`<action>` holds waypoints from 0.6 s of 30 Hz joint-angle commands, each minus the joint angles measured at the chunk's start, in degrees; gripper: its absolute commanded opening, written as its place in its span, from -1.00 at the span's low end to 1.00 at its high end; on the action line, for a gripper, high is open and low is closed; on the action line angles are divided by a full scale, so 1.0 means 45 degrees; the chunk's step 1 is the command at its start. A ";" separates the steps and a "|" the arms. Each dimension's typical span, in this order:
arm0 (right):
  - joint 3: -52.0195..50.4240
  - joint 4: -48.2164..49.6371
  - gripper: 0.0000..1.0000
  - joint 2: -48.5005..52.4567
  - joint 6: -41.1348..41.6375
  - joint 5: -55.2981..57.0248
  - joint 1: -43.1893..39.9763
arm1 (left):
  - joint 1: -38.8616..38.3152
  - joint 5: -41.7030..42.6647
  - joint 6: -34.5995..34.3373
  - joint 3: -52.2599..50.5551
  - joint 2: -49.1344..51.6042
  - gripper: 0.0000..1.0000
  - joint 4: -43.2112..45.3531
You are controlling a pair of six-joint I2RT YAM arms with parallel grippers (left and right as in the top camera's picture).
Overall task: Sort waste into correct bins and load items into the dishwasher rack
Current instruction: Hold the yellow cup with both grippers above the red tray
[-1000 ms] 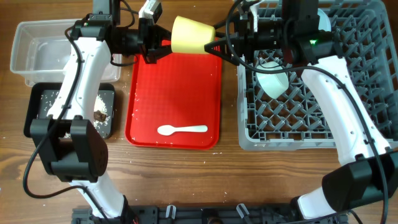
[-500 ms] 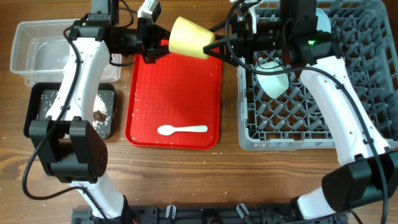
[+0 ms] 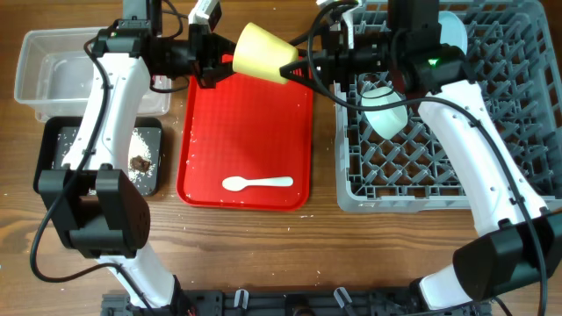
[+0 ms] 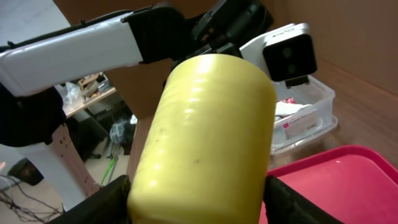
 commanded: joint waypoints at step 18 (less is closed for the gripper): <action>-0.0044 0.0029 0.16 0.0126 -0.0223 -0.0340 0.0563 | -0.0359 0.0233 -0.0019 0.0141 -0.0282 -0.92 0.0044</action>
